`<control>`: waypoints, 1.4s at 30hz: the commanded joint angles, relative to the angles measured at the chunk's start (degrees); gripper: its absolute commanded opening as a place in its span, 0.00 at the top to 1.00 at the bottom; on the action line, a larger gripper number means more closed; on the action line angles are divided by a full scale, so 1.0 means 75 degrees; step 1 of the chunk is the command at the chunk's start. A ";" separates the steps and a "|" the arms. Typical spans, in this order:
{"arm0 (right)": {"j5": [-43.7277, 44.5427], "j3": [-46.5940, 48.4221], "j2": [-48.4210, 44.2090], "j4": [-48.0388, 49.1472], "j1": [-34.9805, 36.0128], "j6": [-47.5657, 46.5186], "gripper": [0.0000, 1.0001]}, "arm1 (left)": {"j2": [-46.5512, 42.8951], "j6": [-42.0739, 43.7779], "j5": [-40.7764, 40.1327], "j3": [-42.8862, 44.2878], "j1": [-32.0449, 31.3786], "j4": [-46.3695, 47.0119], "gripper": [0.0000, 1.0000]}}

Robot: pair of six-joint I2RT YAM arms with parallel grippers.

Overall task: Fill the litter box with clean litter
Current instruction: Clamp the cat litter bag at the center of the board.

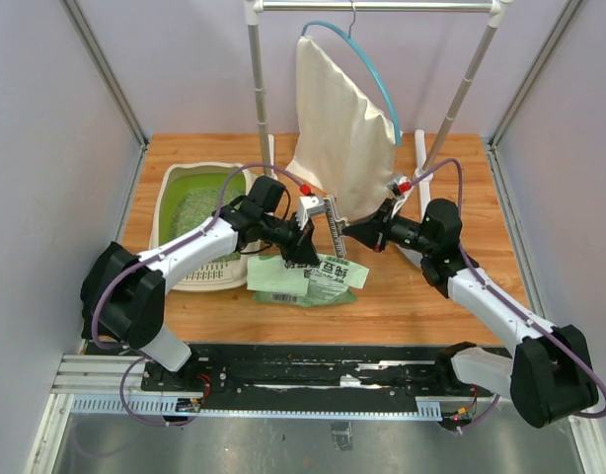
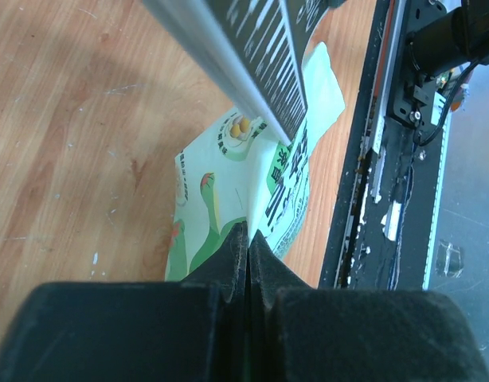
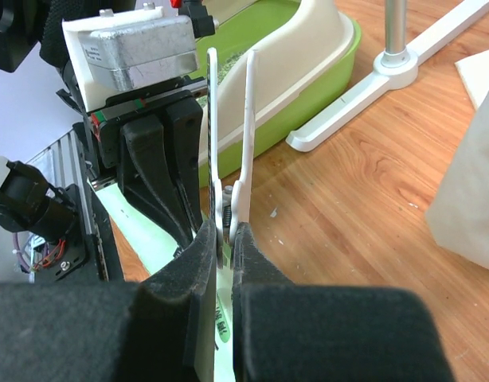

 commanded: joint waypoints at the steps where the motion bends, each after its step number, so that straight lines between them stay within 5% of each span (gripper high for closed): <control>1: -0.0723 0.0091 0.0287 0.0885 0.0095 0.0145 0.99 | -0.0368 -0.0223 0.0078 -0.0072 -0.0028 0.0411 1.00; 8: -0.1211 0.0036 0.0109 -0.0271 0.0107 -0.0818 0.99 | -0.0479 -0.0240 -0.0031 -0.0043 -0.0028 0.0403 0.99; 15: -0.1076 0.0813 -0.0059 -0.3959 0.0097 -0.3348 0.99 | -0.0634 -0.0189 -0.0107 -0.0122 -0.0028 0.0357 1.00; 27: -0.1311 0.1587 -0.0079 -0.7026 0.0117 -0.5481 0.99 | -0.0712 -0.0201 -0.0072 -0.0106 -0.0028 0.0351 1.00; 42: 0.0724 0.2590 0.0817 -0.8507 0.1065 -0.6052 0.99 | -0.0492 0.0133 0.0049 0.0065 -0.0034 -0.0218 0.94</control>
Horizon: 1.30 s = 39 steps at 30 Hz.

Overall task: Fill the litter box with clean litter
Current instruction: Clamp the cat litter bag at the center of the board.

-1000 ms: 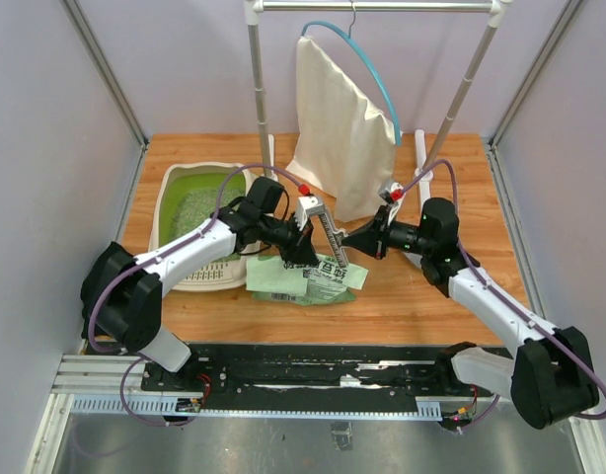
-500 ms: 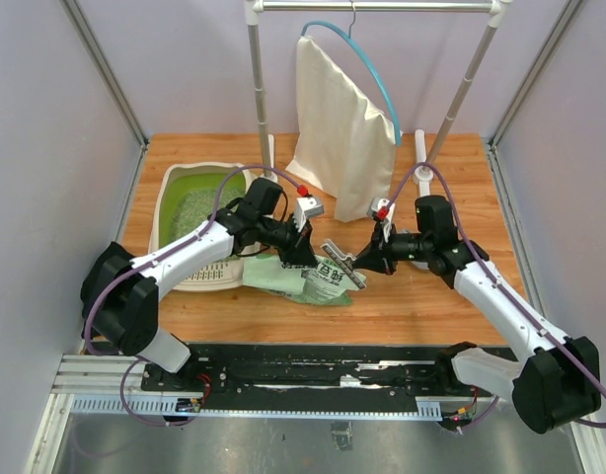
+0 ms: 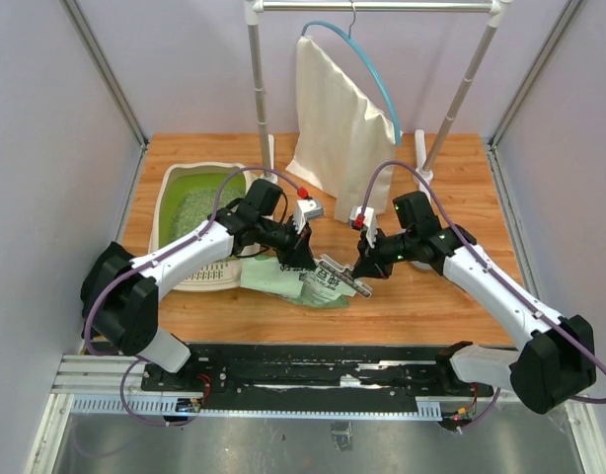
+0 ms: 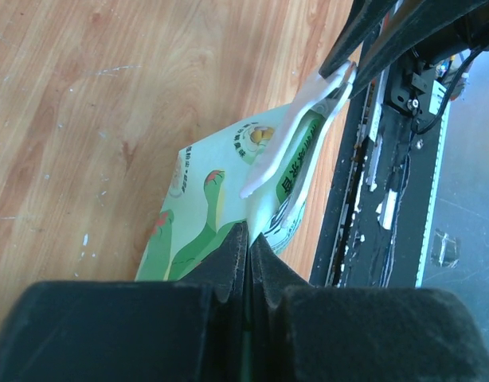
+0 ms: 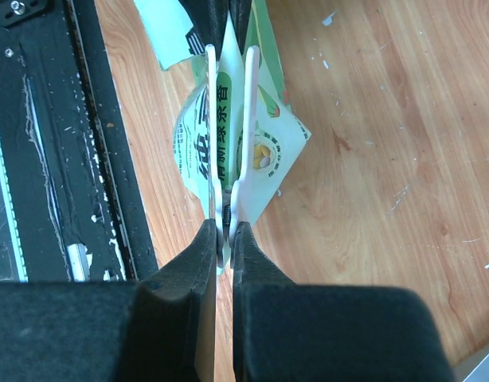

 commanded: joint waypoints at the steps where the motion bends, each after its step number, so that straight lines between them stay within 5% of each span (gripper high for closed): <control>1: 0.0863 0.0370 0.0255 -0.0675 0.0260 -0.0045 0.98 | -0.0116 0.0154 0.0176 0.0274 -0.0017 0.0042 0.94; 6: 0.0845 0.0589 0.0338 -0.0801 0.0384 -0.0008 0.92 | -0.0145 0.0169 0.0208 0.0282 -0.0017 0.0042 0.94; 16: 0.0246 0.0714 0.0389 -0.0930 0.0520 -0.0038 0.62 | -0.0110 0.0202 0.0235 0.0314 -0.0017 -0.0031 0.93; 20: 0.0268 0.0583 0.0275 -0.0659 0.0521 0.0107 0.64 | -0.0111 0.0287 0.0206 0.0297 -0.0017 -0.0162 0.83; 24: 0.0370 0.0486 0.0286 -0.0465 0.0521 0.0234 0.80 | -0.0111 0.0657 -0.0005 0.0286 -0.0017 -0.0705 0.71; 28: 0.0444 0.0393 0.0353 -0.0307 0.0521 0.0331 0.83 | -0.0113 0.1033 -0.0458 0.0075 -0.0017 -0.1223 0.67; 35: 0.0401 0.0287 0.0360 -0.0063 0.0521 0.0456 0.60 | -0.0231 0.1136 -0.0766 -0.0025 -0.0005 -0.1270 0.62; 39: 0.0520 0.0134 0.0224 0.0146 0.0521 0.0467 0.58 | -0.0224 0.1298 -0.0802 0.0168 0.0086 -0.1509 0.61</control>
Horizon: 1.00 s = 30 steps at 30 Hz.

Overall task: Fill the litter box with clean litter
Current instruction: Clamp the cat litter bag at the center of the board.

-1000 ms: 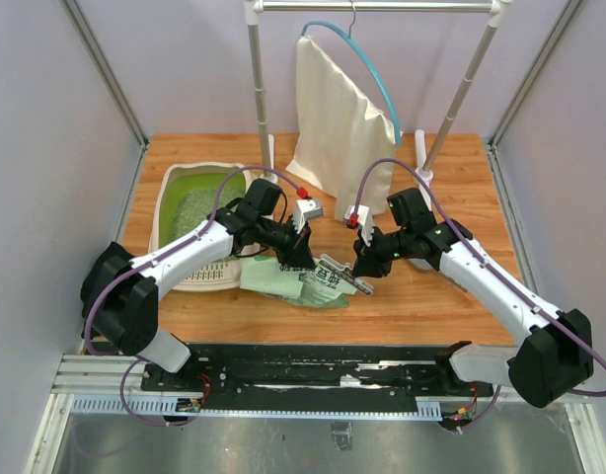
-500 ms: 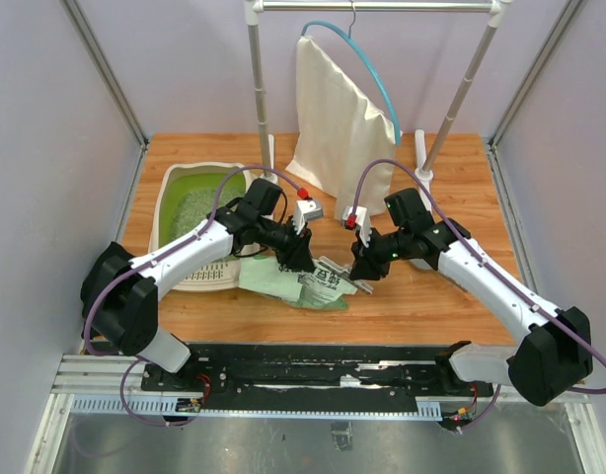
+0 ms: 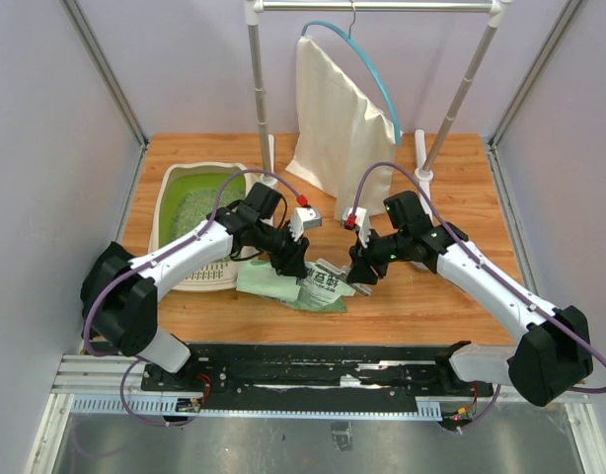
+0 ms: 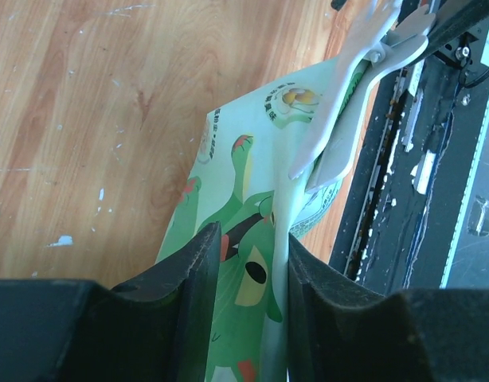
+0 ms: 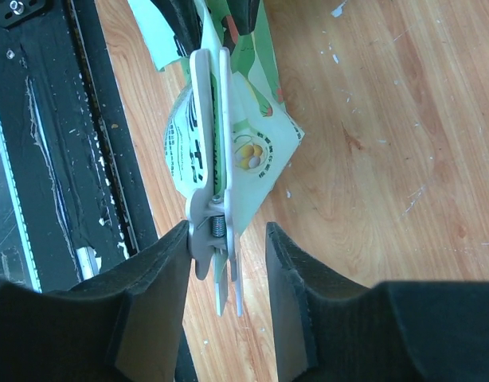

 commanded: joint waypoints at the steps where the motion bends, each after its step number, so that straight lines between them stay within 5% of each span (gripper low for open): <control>1: 0.0146 -0.0217 -0.0215 0.0336 0.0078 0.0086 0.59 | -0.0218 0.0334 -0.0147 0.0164 0.0149 -0.0544 0.61; 7: 0.0136 -0.0325 -0.0362 0.0506 0.0078 0.0154 0.70 | -0.0504 0.0357 -0.0111 0.0042 0.0345 -0.0697 0.58; 11: 0.0078 -0.0420 -0.0428 0.0687 0.0078 0.0249 0.86 | -0.0732 0.0388 -0.0362 -0.0053 0.0406 -0.0857 0.58; 13: 0.0029 -0.0428 -0.0443 0.0743 0.0078 0.0263 0.91 | -0.0859 0.0401 -0.0492 -0.0159 0.0506 -0.0842 0.65; 16: -0.0016 -0.0388 -0.0432 0.0744 0.0078 0.0248 0.99 | -0.0986 0.0399 -0.0712 -0.0287 0.0628 -0.0813 0.90; 18: -0.0102 -0.0350 -0.0434 0.0735 0.0078 0.0205 0.99 | -0.1080 0.0467 -0.0634 -0.0248 0.0661 -0.0824 0.99; 30: -0.0909 0.0605 0.0542 -0.0188 0.0464 -0.0400 0.99 | -0.0792 0.0893 -0.0175 0.0204 0.0663 -0.1119 1.00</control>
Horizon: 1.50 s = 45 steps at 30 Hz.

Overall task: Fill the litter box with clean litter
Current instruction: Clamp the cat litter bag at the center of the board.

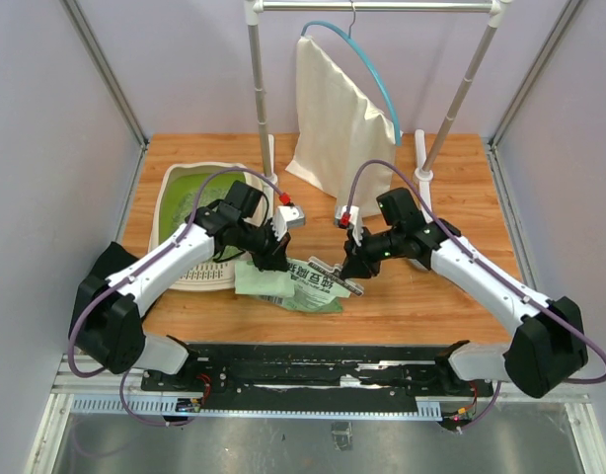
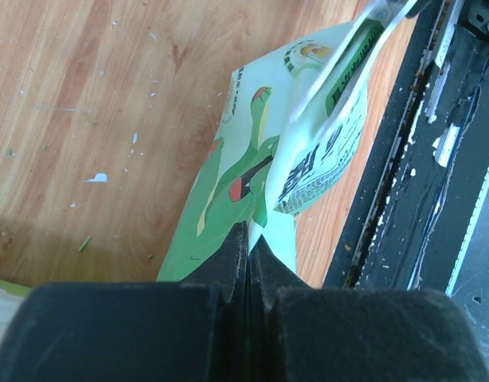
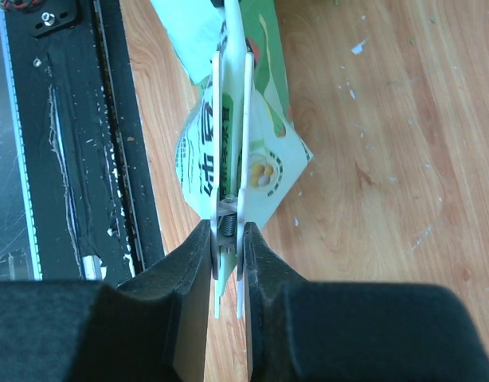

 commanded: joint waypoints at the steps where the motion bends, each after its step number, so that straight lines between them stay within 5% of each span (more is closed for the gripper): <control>1: -0.0438 0.0728 0.0541 -0.0824 0.0371 -0.0453 0.99 | 0.0162 0.0247 0.0244 0.0425 0.0060 -0.0180 1.00; 14: 0.0166 0.1845 0.1823 -0.2488 0.0693 -0.0846 0.98 | 0.0205 0.0193 0.0490 0.0679 0.0060 -0.0173 0.99; 22: 0.1055 0.2265 0.1828 -0.2682 0.0783 -0.0521 0.67 | 0.0152 0.0202 0.0510 0.0741 0.0060 -0.0297 1.00; 32: 0.2006 0.0549 -0.0320 -0.0056 0.0596 0.0427 0.40 | 0.0038 0.0104 0.0579 0.0572 0.0060 -0.0184 1.00; 39: 0.1216 -0.1004 -0.1341 0.1507 0.0519 -0.0661 0.38 | -0.0030 0.0081 0.0688 0.0484 0.0048 -0.0137 0.99; 45: 0.1210 -0.1136 -0.1138 0.2332 0.0489 -0.0362 0.42 | -0.0024 0.0056 0.0777 0.0461 0.0042 -0.0127 0.99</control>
